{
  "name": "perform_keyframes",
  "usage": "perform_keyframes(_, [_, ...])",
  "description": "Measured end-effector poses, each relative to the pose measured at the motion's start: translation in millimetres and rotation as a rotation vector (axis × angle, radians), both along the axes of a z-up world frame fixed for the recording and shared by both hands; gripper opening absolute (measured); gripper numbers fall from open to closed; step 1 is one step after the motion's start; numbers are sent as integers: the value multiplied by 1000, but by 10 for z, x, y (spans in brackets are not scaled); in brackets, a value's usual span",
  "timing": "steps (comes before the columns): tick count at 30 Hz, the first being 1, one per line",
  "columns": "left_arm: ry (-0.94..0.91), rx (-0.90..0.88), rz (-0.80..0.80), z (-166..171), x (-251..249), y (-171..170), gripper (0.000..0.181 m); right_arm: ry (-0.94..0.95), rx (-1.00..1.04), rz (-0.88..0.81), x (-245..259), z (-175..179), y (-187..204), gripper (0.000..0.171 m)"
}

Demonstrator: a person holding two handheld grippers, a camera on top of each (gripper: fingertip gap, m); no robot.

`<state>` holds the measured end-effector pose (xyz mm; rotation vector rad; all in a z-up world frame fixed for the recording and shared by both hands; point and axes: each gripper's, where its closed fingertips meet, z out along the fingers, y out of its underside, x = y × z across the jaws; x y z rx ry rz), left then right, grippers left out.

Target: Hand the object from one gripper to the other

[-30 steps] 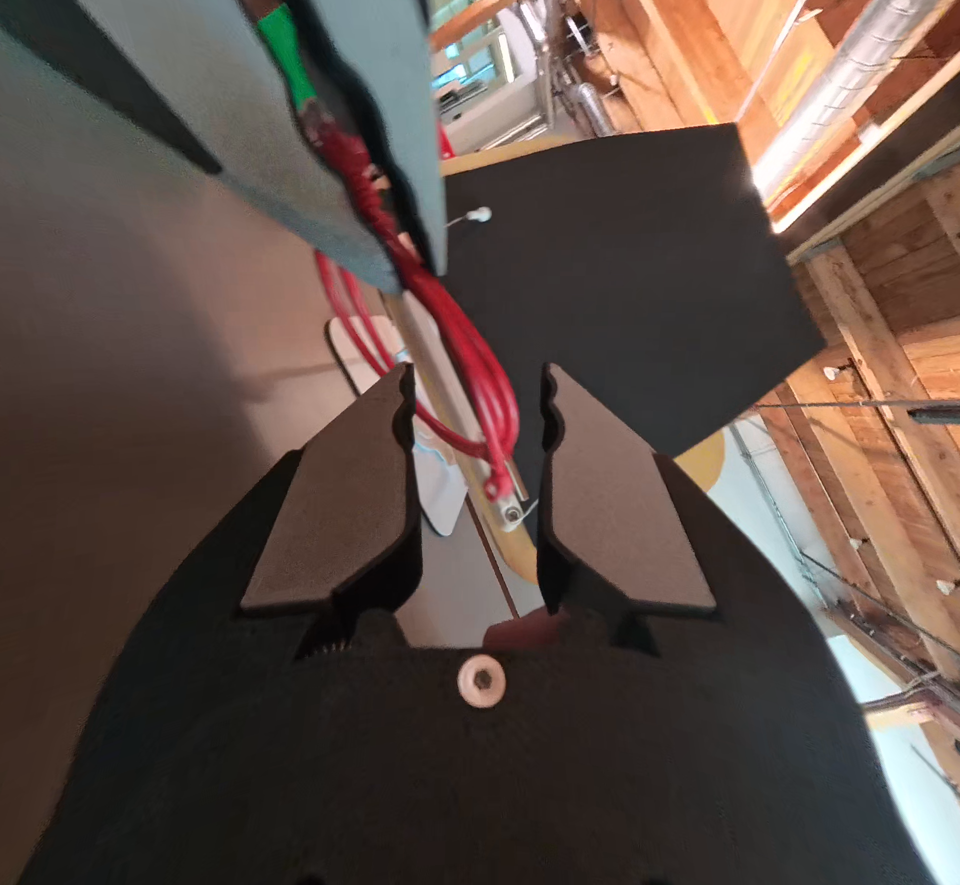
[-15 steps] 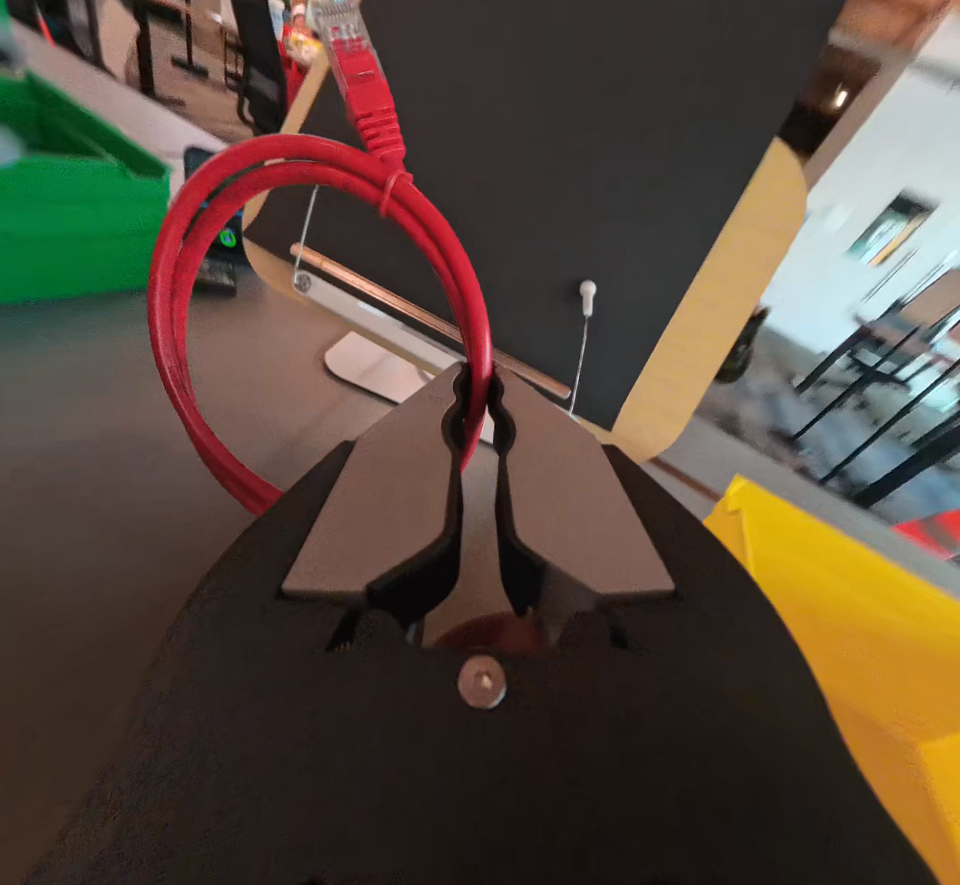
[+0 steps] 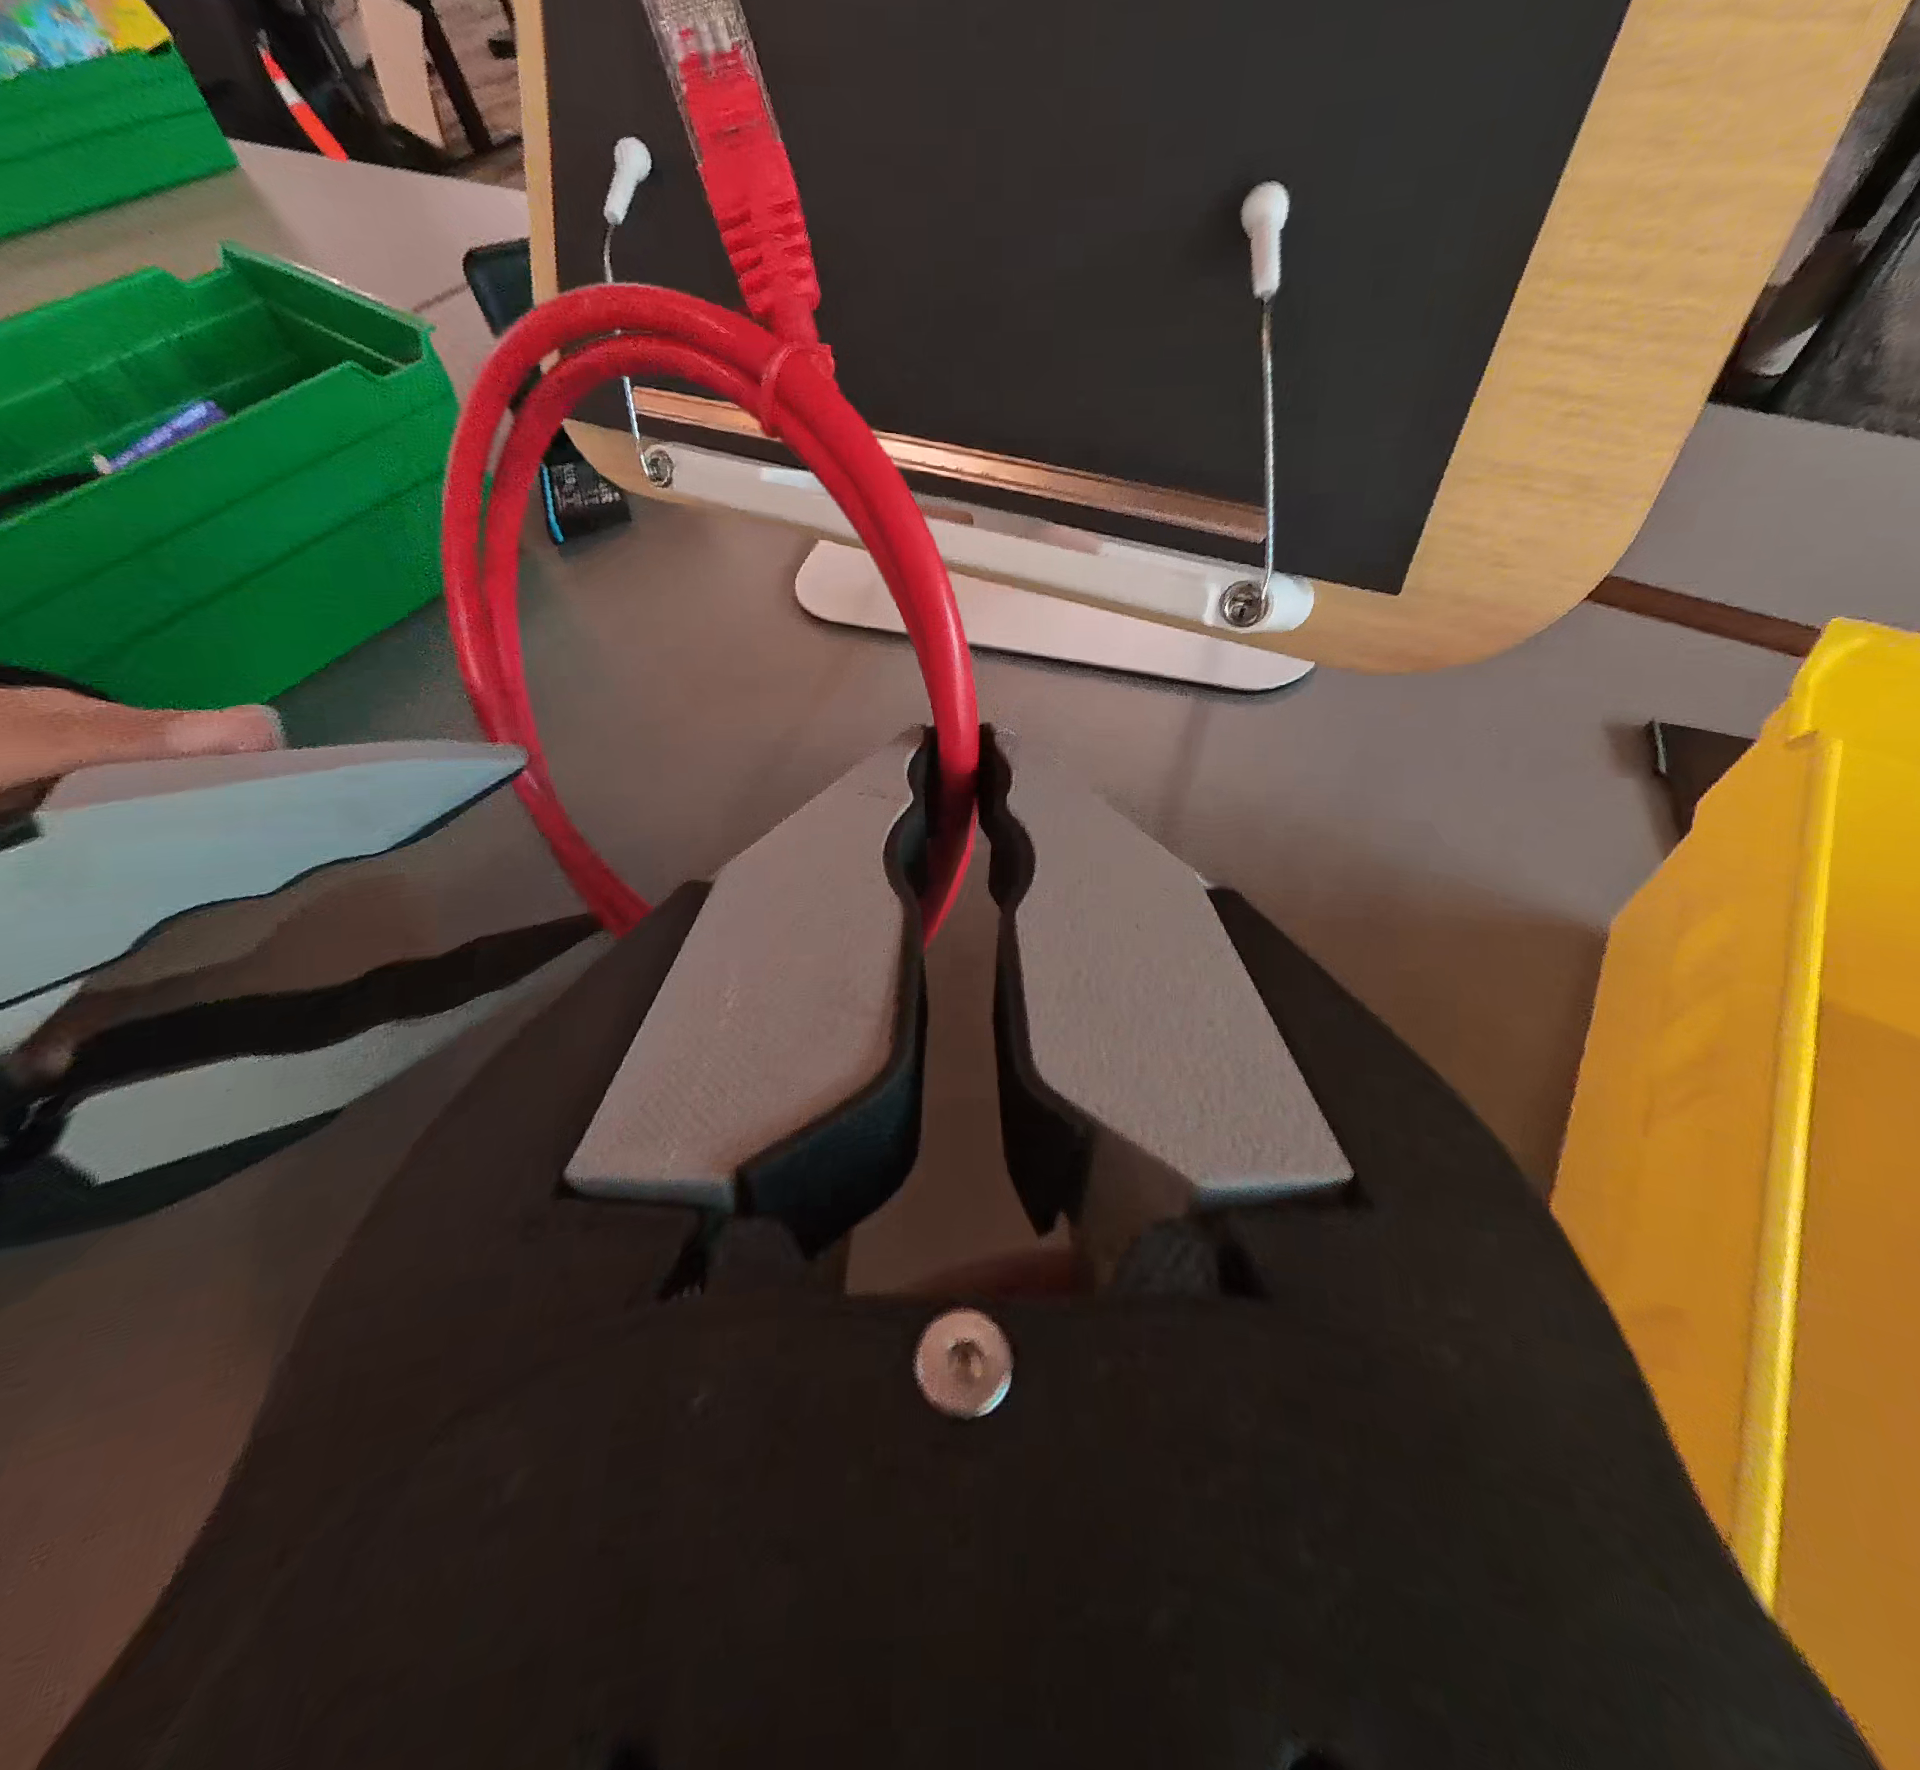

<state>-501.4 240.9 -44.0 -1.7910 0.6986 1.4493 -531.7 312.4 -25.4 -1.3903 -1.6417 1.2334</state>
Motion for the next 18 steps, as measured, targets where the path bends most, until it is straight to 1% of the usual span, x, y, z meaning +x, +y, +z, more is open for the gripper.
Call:
perform_keyframes(1, [-6, -11, 7, -30, -21, -4, 38, -10, -20, 10, 7, -7, -6, 4])
perform_keyframes(3, [-21, -45, 0, -94, -20, -5, 17, -22, -66, 20, 19, -6, 6, 4])
perform_keyframes(4, [-12, -30, 4, -76, -33, 3, 16, -31, -87, 21, 25, -8, 28, 3])
perform_keyframes(5, [4, -8, 10, -48, -50, 9, 19, -41, -117, 23, 31, -9, 50, 3])
perform_keyframes(7, [51, 47, 12, 40, -54, 23, 38, -64, -201, 43, 45, -13, 61, 3])
perform_keyframes(8, [70, 52, 7, 62, -35, 28, 43, -78, -236, 53, 48, -26, 58, 3])
perform_keyframes(9, [79, 47, 0, 65, -11, 34, 43, -90, -251, 59, 48, -48, 59, 3])
perform_keyframes(11, [88, 45, -25, 57, 44, 56, 51, -122, -271, 77, 48, -103, 31, 3])
perform_keyframes(12, [105, 45, -31, 52, 54, 62, 52, -153, -283, 107, 66, -146, -25, 3])
perform_keyframes(13, [122, 33, -31, 33, 52, 63, 41, -187, -291, 153, 94, -190, -113, 3])
perform_keyframes(14, [130, 11, -34, -1, 48, 62, 26, -208, -292, 195, 120, -223, -195, 3])
perform_keyframes(16, [112, -20, -27, -63, 18, 54, 15, -196, -238, 204, 113, -253, -228, 5])
perform_keyframes(18, [54, 21, -28, -22, 3, 45, 5, -140, -175, 217, 106, -204, -235, 15])
